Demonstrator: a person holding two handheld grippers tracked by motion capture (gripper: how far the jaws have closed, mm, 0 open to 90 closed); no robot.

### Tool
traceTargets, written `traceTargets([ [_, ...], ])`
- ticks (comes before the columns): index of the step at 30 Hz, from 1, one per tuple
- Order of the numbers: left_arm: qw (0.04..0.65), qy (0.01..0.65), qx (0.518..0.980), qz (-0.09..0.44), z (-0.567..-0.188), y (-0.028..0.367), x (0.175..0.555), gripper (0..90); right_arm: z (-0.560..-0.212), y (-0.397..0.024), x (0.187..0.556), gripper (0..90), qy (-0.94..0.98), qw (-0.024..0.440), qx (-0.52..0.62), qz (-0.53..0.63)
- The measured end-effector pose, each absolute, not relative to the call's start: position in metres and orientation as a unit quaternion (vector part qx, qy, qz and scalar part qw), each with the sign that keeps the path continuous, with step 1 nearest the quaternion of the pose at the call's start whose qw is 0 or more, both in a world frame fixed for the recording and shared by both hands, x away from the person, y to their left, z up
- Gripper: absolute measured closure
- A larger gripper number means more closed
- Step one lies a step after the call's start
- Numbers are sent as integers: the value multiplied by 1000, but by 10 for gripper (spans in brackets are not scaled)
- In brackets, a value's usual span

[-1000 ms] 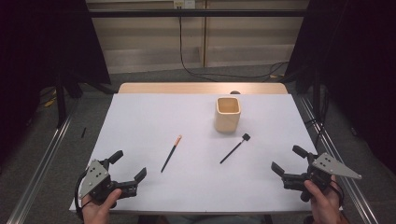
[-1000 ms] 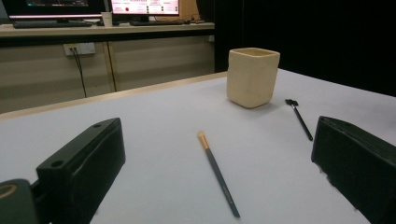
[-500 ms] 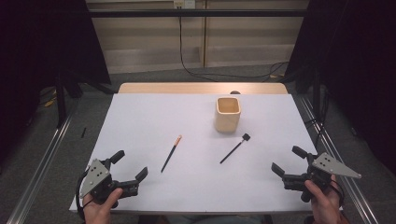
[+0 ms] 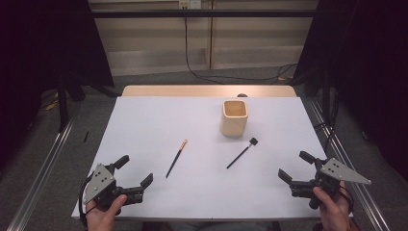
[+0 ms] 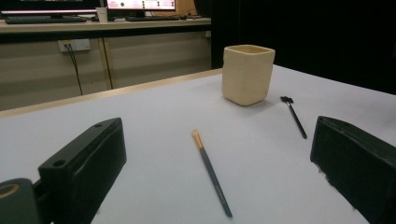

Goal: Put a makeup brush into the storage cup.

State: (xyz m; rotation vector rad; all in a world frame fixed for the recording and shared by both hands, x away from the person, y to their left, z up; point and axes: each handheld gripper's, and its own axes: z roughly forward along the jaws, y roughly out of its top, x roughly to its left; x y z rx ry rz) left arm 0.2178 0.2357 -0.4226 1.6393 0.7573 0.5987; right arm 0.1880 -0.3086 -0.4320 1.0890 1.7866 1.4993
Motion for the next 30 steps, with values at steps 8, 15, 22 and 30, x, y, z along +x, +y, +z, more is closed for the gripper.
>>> traceTargets([
  [8, 577, 307, 712, 256, -412, 227, 230, 33, -433, -310, 189, 0, 664, 277, 409, 561],
  [15, 577, 301, 716, 251, -406, 223, 239, 33, -432, -309, 189, 0, 666, 275, 405, 563],
  [22, 579, 288, 721, 247, -401, 209, 247, 33, -432, -309, 188, 0, 666, 275, 404, 563],
  [30, 584, 278, 724, 240, -398, 193, 260, 33, -432, -309, 188, 0, 666, 277, 404, 562],
])
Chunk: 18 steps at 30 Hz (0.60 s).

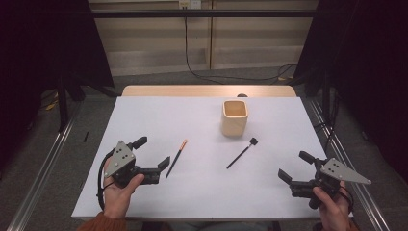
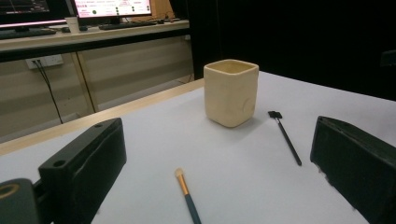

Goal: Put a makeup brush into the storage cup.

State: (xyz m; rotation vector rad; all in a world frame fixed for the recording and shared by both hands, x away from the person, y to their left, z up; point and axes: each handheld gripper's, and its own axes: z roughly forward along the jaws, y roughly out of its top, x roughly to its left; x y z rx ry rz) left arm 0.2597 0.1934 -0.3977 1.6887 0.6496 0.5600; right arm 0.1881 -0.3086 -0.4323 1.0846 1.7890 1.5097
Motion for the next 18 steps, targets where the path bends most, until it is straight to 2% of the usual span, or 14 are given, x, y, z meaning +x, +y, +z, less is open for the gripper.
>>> traceTargets([
  [18, 580, 291, 726, 228, -391, 179, 297, 22, -432, -309, 188, 0, 666, 276, 403, 563],
])
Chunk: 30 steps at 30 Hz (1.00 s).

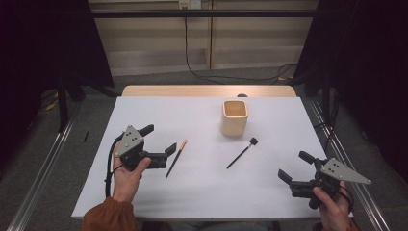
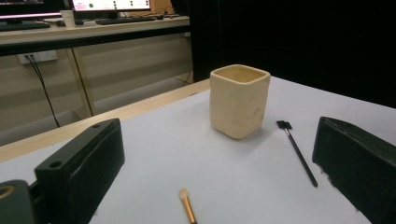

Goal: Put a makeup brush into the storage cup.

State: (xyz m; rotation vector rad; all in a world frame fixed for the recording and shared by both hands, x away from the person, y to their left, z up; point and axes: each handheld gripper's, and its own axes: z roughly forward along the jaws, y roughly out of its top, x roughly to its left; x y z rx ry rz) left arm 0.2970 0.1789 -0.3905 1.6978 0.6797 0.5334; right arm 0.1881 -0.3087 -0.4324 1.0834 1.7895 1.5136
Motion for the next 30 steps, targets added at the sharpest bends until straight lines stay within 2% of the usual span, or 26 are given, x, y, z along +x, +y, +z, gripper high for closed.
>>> traceTargets([
  [30, 529, 294, 765, 219, -376, 153, 343, 15, -433, -307, 189, 0, 670, 275, 402, 560],
])
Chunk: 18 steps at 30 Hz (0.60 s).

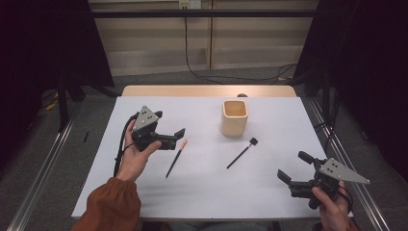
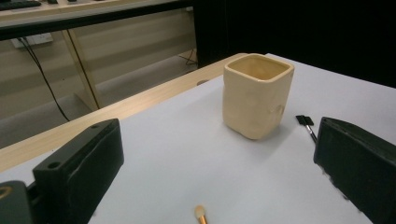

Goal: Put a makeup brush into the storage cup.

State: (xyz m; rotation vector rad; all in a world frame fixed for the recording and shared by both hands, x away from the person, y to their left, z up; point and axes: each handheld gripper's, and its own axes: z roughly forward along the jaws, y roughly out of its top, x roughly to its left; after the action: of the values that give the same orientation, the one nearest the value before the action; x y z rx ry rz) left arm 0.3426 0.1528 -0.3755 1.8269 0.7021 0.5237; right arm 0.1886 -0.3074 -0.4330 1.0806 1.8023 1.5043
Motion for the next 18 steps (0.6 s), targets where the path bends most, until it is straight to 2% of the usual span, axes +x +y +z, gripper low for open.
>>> traceTargets([
  [7, 515, 301, 775, 208, -374, 154, 347, 25, -433, -307, 189, 0, 671, 274, 402, 559],
  [11, 495, 298, 800, 162, -369, 152, 352, 31, -433, -307, 189, 0, 671, 273, 402, 560],
  [18, 458, 303, 823, 146, -367, 148, 356, 42, -433, -307, 189, 0, 672, 273, 402, 560],
])
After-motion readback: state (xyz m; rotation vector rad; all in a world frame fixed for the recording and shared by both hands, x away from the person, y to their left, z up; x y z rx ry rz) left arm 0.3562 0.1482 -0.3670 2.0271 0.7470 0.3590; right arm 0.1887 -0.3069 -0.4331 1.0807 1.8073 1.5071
